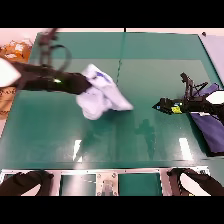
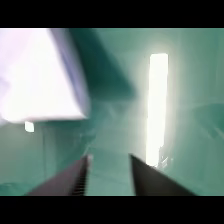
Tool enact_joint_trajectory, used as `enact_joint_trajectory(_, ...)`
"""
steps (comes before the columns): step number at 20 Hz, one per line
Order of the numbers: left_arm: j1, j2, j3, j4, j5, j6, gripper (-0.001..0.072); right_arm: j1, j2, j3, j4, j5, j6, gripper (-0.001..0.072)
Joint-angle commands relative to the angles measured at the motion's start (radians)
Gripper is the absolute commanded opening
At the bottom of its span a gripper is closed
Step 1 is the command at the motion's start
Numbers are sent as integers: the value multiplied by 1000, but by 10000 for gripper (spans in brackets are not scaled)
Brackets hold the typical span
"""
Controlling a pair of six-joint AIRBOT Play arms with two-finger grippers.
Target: Fold the shirts.
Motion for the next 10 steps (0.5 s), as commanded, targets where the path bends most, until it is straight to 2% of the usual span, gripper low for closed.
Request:
enact_joint_trajectory(1, -131, -143, 0, -10, 39, -20, 720, -2, 0, 1, 5, 0, 1, 435)
enact_joint_trajectory(4, -103, -244, 0, 0, -22, -30, 713, -31, 0, 16, 5, 2, 1, 437)
enact_joint_trajectory(6, -33, -251, 1, 2, -67, -29, 713, -80, 0, 18, 3, 2, 18, 437)
enact_joint_trajectory(10, 106, -248, -14, 3, -260, 4, 713, -191, -11, -22, 1, -11, 31, 436)
